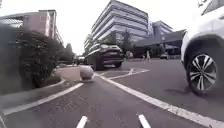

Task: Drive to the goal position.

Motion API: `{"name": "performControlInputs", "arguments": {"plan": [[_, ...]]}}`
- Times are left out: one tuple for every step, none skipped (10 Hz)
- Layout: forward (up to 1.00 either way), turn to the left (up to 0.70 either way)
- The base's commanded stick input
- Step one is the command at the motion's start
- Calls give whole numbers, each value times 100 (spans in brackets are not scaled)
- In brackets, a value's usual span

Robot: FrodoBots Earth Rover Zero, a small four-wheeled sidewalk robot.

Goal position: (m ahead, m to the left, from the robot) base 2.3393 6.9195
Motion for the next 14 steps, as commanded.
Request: {"name": "performControlInputs", "arguments": {"plan": [[70,0],[70,0],[70,0],[70,0],[70,0],[70,0],[70,0],[70,0],[70,0],[70,0],[70,0],[70,0],[70,0],[70,0]]}}
